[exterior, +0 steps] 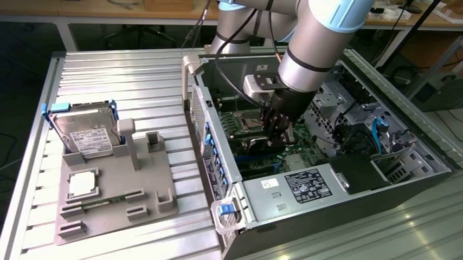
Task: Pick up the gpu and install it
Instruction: 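Insert the gpu into the slot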
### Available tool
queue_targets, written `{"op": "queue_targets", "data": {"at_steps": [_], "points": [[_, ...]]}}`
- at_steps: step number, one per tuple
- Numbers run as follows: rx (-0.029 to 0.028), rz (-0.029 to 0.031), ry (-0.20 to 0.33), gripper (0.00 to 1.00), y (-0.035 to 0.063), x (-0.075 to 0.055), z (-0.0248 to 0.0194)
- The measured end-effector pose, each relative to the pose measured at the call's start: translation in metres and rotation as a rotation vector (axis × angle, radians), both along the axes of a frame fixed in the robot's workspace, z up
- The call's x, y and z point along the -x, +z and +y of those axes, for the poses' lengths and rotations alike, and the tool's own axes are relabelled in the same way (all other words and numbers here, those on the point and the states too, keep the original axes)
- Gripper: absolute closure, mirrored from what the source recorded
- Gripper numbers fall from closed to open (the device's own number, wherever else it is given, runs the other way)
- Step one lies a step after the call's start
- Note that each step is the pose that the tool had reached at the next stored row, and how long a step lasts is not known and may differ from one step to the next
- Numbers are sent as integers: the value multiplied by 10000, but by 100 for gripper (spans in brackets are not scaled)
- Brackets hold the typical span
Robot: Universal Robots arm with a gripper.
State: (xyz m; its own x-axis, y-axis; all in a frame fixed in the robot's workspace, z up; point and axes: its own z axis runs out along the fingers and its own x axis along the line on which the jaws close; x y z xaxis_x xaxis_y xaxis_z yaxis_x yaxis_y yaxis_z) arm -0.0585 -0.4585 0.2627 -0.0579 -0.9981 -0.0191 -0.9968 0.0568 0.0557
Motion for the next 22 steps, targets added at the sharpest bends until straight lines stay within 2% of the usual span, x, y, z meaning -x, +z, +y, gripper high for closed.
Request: {"op": "queue_targets", "data": {"at_steps": [15,20,22], "points": [[0,1,168,73,-14,11,23],[8,5,168,73,-47,11,22],[-7,-5,167,73,-59,11,22]]}}
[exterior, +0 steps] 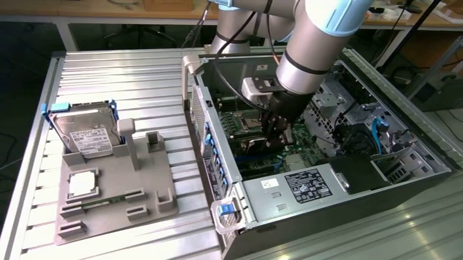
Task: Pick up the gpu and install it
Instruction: 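Insert the gpu into the slot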
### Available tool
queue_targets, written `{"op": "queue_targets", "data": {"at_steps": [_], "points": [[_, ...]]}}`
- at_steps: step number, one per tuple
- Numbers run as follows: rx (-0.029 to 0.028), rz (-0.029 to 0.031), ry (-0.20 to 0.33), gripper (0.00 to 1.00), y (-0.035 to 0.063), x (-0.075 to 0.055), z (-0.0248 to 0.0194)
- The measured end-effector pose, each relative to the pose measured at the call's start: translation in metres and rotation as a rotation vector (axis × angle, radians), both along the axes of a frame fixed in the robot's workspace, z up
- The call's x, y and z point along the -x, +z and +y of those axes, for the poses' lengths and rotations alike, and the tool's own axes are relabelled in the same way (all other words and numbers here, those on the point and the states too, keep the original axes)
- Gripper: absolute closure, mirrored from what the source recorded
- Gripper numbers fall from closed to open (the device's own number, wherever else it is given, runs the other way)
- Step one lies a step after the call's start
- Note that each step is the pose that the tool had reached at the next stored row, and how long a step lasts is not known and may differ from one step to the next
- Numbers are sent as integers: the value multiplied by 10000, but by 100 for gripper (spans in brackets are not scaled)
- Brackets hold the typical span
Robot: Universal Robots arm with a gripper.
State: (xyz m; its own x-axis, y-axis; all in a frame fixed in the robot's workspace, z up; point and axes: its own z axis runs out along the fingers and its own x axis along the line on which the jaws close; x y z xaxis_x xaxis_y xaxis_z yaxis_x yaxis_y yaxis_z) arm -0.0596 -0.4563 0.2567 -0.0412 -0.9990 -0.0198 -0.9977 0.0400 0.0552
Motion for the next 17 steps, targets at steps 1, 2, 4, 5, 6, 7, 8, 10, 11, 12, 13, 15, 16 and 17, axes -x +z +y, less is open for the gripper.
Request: {"op": "queue_targets", "data": {"at_steps": [1,2,4,5,6,7,8,10,11,12,13,15,16,17], "points": [[3,4,0,73,1,1,-6],[3,4,0,73,1,0,-7],[5,4,0,73,4,0,-11],[5,5,1,73,19,0,-11],[6,6,0,73,30,0,-12],[4,5,0,73,31,0,-12],[3,5,1,73,30,0,-12],[6,6,2,73,30,4,-14],[5,6,1,73,29,4,-14],[5,6,1,73,29,4,-14],[5,6,1,73,29,4,-14],[5,6,1,73,29,4,-14],[5,6,0,73,29,4,-14],[5,6,1,73,29,4,-14]]}}
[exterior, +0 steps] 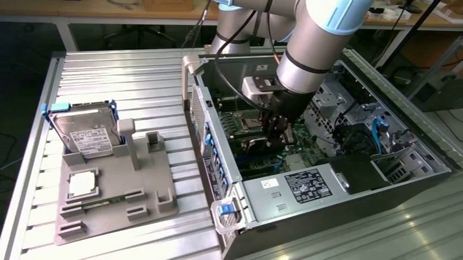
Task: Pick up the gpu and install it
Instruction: 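Insert the gpu into the slot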
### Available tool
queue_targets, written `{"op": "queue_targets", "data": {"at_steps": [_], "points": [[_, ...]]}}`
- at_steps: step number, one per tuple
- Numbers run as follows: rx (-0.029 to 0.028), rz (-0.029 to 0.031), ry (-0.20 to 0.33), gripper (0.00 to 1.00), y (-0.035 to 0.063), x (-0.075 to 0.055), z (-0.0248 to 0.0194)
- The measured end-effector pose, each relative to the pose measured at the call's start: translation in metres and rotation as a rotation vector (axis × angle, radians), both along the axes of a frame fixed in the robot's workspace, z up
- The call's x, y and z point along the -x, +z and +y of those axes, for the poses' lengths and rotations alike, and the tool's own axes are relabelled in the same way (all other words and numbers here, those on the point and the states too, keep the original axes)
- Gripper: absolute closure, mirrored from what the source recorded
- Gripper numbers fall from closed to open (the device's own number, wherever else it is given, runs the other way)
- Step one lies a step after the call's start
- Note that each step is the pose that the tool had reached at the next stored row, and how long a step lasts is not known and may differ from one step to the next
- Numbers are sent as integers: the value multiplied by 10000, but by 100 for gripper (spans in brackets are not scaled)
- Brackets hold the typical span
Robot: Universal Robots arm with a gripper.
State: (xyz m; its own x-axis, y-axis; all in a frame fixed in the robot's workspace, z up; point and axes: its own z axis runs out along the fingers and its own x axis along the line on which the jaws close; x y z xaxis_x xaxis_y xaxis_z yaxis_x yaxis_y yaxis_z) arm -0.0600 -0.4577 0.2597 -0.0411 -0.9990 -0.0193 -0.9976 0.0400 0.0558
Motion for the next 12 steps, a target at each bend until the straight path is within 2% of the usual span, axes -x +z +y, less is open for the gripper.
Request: {"op": "queue_targets", "data": {"at_steps": [7,12], "points": [[0,0,-1,73,-4,0,-2],[3,0,1,73,-52,-1,0]]}}
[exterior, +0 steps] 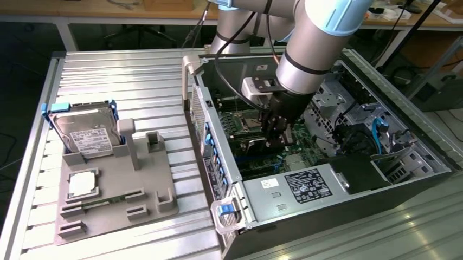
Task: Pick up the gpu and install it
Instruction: 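Insert the gpu into the slot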
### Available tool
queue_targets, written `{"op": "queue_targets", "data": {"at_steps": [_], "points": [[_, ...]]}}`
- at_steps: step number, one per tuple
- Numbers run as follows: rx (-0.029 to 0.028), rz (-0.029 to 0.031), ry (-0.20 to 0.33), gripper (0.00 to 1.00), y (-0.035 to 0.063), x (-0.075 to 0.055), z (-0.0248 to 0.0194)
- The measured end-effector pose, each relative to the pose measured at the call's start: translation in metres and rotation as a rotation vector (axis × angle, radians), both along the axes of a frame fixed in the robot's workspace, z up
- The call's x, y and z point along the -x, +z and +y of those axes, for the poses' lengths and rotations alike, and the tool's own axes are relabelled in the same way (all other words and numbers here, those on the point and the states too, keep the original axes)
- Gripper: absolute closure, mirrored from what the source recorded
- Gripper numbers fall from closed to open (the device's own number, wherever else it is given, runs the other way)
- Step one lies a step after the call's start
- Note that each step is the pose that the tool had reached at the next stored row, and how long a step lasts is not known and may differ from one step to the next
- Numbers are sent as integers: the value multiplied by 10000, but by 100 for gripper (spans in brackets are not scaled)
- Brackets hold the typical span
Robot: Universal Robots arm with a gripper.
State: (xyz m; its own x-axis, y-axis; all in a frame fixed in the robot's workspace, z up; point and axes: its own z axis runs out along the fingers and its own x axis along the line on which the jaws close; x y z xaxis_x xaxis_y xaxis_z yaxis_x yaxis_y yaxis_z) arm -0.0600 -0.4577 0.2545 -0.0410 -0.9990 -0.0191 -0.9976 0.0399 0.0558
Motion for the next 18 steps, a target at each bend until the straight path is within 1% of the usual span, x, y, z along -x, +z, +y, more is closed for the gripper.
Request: {"op": "queue_targets", "data": {"at_steps": [1,3,9,12,13,14,15,16,17,18], "points": [[-8,-2,0,73,-3,-1,2],[1,2,-1,73,-2,1,1],[-5,-1,-1,73,-63,5,1],[0,3,-1,73,-62,5,1],[-7,4,-1,73,-54,5,2],[-26,1,-2,73,-39,4,5],[-12,15,-3,73,14,5,3],[-3,19,-2,73,40,5,1],[-4,21,-2,73,66,5,2],[-8,19,-1,73,65,6,2]]}}
